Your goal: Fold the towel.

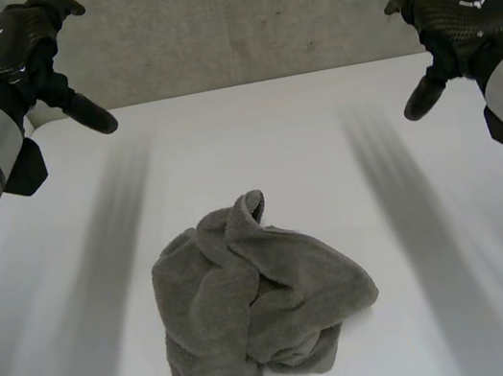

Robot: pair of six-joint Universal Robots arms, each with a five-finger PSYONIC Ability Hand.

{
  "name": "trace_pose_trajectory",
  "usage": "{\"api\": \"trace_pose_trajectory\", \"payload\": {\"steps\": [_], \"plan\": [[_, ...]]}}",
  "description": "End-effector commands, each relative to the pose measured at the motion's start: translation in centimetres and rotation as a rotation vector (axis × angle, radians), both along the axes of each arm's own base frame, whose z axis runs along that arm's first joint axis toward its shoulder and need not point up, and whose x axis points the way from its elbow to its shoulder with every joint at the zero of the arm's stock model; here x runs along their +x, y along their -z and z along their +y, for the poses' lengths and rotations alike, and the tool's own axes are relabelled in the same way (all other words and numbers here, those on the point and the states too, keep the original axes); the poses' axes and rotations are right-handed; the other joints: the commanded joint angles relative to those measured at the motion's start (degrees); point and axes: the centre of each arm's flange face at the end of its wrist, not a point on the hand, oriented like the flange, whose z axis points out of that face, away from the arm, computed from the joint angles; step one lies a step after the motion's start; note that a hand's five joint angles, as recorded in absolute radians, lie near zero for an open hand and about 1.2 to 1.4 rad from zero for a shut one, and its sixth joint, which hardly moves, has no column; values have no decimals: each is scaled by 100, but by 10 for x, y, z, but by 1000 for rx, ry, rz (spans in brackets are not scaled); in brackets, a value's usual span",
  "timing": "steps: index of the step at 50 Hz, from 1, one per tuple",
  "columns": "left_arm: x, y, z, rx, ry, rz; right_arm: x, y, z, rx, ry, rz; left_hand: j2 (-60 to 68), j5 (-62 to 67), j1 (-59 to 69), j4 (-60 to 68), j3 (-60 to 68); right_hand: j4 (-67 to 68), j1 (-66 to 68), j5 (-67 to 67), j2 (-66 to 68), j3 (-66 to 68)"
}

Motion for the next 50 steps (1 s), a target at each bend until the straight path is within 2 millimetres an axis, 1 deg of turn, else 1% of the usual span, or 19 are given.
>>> {"api": "trace_pose_trajectory", "payload": {"steps": [1, 8, 18, 25, 27, 30, 32, 33, 35, 38, 40, 41, 43, 44, 46, 47, 48, 49, 50], "plan": [[1, 2, 1, 49, -3, -27, 2, -6, -3, 13, -2, -22, -211, -1113, -236, -219, -163, -431, -291, -328, -403, -377], [0, 3, 0, 50, -2, -29, 4, 4, -5, 42, -4, -11, -211, -1113, -236, -219, -163, -431, -291, -328, -403, -377], [0, 7, 1, 57, 1, -45, 3, 5, -6, 50, -8, -9, -312, -1214, -337, -319, -264, -431, -291, -328, -403, -377], [-10, 17, 11, 75, 65, -83, 4, 17, 4, 131, -44, 18, -329, -1231, -354, -336, -281, -431, -291, -328, -403, -377], [-19, 29, 15, 77, 140, -160, 4, 35, 14, 232, -85, 40, -346, -1248, -371, -353, -298, -431, -291, -328, -403, -377], [-26, 39, 14, 78, 190, -217, 5, 46, 20, 280, -109, 37, -346, -1248, -371, -353, -298, -431, -291, -328, -403, -377], [-41, 60, 15, 70, 298, -341, 8, 65, 31, 357, -155, 16, -279, -1181, -304, -286, -231, -431, -291, -328, -403, -377], [-41, 60, 15, 70, 299, -342, 8, 65, 31, 358, -155, 15, -279, -1181, -303, -286, -231, -431, -291, -328, -403, -377], [-61, 80, 25, 39, 409, -460, 11, 84, 40, 442, -199, -23, -262, -1164, -287, -269, -214, -431, -291, -328, -403, -377], [-68, 90, 29, 26, 450, -516, 13, 98, 43, 496, -219, -44, -262, -1164, -287, -269, -214, -431, -291, -328, -403, -377], [-79, 113, 34, 13, 511, -617, 18, 129, 45, 621, -247, -83, -312, -1214, -337, -319, -264, -431, -291, -328, -403, -377], [-79, 113, 34, 13, 511, -618, 18, 130, 45, 622, -247, -83, -312, -1214, -337, -320, -264, -431, -291, -328, -403, -377], [-82, 133, 35, 17, 544, -700, 22, 156, 46, 719, -250, -87, -329, -1231, -354, -336, -281, -431, -291, -328, -403, -377], [-82, 133, 35, 17, 544, -700, 22, 156, 46, 719, -250, -87, -329, -1231, -354, -336, -281, -431, -291, -328, -403, -377], [-85, 143, 37, 16, 566, -734, 30, 174, 50, 771, -267, -62, -295, -1198, -320, -303, -247, -431, -291, -328, -403, -377], [-89, 150, 40, 8, 587, -764, 30, 174, 50, 771, -267, -62, -179, -1081, -204, -186, -131, -431, -291, -328, -403, -377], [-94, 155, 44, -2, 609, -788, 33, 178, 49, 779, -270, -59, 89, -813, 64, 81, 137, 592, 732, 695, 620, 646], [-94, 155, 44, -2, 609, -788, 33, 178, 49, 779, -270, -59, 91, -811, 67, 84, 139, 603, 743, 706, 631, 657], [-96, 159, 44, -10, 617, -805, 34, 180, 47, 777, -270, -60, 957, 55, 933, 950, 1005, 1982, 2122, 2085, 2011, 2036]]}}
